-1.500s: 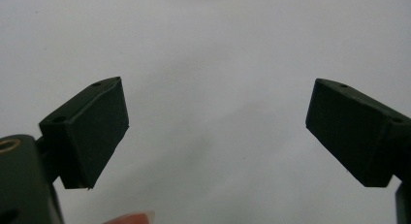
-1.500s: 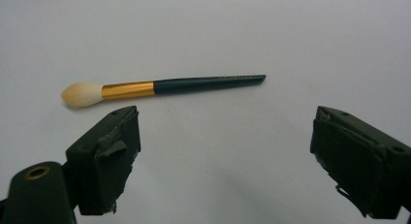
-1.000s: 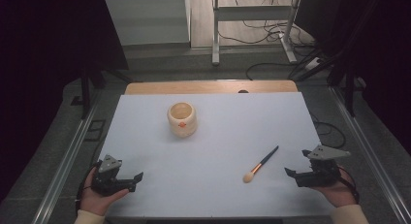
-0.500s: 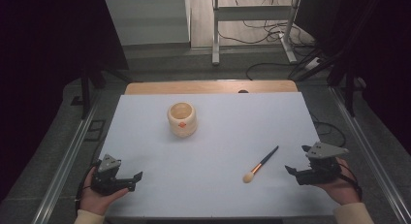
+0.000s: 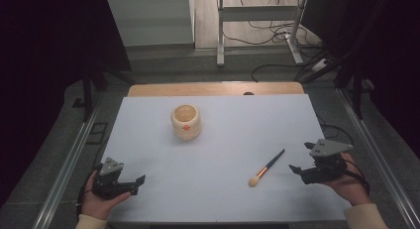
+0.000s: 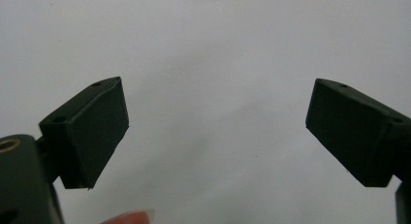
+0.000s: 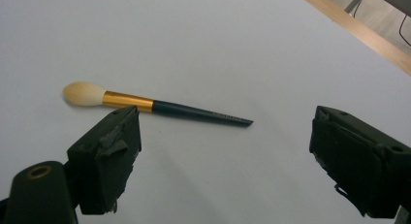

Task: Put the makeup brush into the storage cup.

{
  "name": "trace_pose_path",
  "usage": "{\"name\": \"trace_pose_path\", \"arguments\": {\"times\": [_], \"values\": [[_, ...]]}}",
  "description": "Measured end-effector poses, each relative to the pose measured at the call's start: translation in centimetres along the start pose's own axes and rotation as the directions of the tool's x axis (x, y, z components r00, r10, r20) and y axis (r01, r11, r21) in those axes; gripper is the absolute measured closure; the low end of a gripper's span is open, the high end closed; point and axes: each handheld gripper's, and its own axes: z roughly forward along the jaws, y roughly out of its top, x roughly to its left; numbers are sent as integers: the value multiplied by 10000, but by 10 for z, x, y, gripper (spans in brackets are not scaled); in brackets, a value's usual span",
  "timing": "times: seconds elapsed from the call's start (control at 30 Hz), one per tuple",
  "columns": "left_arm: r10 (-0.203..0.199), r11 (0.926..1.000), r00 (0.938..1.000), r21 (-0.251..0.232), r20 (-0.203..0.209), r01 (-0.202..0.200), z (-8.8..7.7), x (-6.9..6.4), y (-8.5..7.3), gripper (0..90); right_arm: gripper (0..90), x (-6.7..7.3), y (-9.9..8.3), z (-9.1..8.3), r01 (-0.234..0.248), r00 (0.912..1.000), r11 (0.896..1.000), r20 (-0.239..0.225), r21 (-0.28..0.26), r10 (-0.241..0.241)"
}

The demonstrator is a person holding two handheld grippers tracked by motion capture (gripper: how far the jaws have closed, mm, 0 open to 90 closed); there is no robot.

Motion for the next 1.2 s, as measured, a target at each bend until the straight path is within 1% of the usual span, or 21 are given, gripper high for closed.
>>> {"name": "trace_pose_path", "arguments": {"times": [0.07,0.1,0.17,0.33,0.53,0.63,1.1,1.13,1.17,1.2], "values": [[1,10000,10000,1,4,-1,0,0,0,90,119,-2,3,1,157,9999,9999,-14,-4,-157],[1,10000,10000,1,4,-1,0,0,0,90,119,-2,3,1,157,9999,9999,-14,-4,-157],[18,10000,10000,2,8,-18,0,0,0,90,119,-3,7,2,246,9996,9997,-145,-38,-247],[13,10000,10000,22,1,-13,0,0,0,90,118,-4,12,6,494,9983,9987,-300,-82,-496],[34,10000,10000,27,24,-34,0,-1,0,90,113,-7,16,7,935,9938,9956,-595,-33,-935],[60,10000,10000,-9,46,-60,0,-1,0,90,113,-8,18,8,972,9922,9953,-780,-15,-970],[58,10000,10000,48,30,-58,0,-1,0,90,104,-12,27,16,1304,9873,9914,-925,101,-1289],[61,10000,10000,62,26,-61,0,-1,0,90,105,-13,28,17,1405,9855,9901,-967,58,-1393],[61,10000,10000,62,26,-61,0,-1,0,90,105,-13,28,17,1405,9855,9901,-967,58,-1393],[90,9999,10000,84,31,-91,0,-1,0,90,104,-13,30,17,1582,9824,9874,-1011,60,-1567]]}}
